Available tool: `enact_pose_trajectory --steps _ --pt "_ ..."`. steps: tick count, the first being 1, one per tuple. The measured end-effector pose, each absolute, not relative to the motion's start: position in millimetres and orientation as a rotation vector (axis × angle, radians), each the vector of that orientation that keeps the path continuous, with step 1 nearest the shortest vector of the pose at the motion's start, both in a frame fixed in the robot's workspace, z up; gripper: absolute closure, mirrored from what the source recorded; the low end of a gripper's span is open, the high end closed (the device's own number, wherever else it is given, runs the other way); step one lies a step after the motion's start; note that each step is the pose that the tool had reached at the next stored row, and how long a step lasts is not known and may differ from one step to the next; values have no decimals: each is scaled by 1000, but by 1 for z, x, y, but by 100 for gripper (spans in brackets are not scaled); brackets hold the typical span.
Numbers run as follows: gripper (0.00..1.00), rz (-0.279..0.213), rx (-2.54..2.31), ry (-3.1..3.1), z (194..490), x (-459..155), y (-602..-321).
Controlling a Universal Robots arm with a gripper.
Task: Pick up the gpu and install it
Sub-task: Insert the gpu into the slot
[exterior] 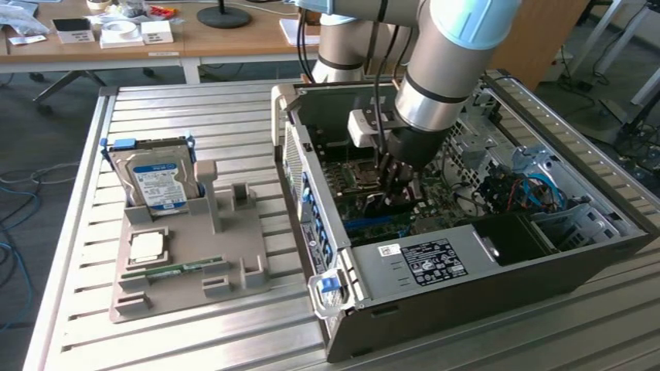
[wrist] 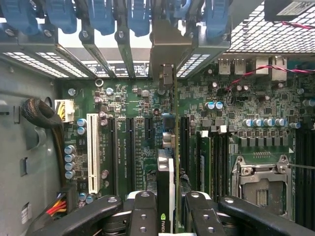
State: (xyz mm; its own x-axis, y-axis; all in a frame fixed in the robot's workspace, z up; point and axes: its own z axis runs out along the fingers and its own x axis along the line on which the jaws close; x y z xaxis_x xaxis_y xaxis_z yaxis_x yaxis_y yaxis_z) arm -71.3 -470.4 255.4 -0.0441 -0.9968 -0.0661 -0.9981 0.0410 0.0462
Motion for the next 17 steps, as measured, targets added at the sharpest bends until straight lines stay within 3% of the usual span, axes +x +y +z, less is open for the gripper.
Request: enact_pose_trajectory --steps 17 --pt "73 107 -2154 2277 255 -73 -470"
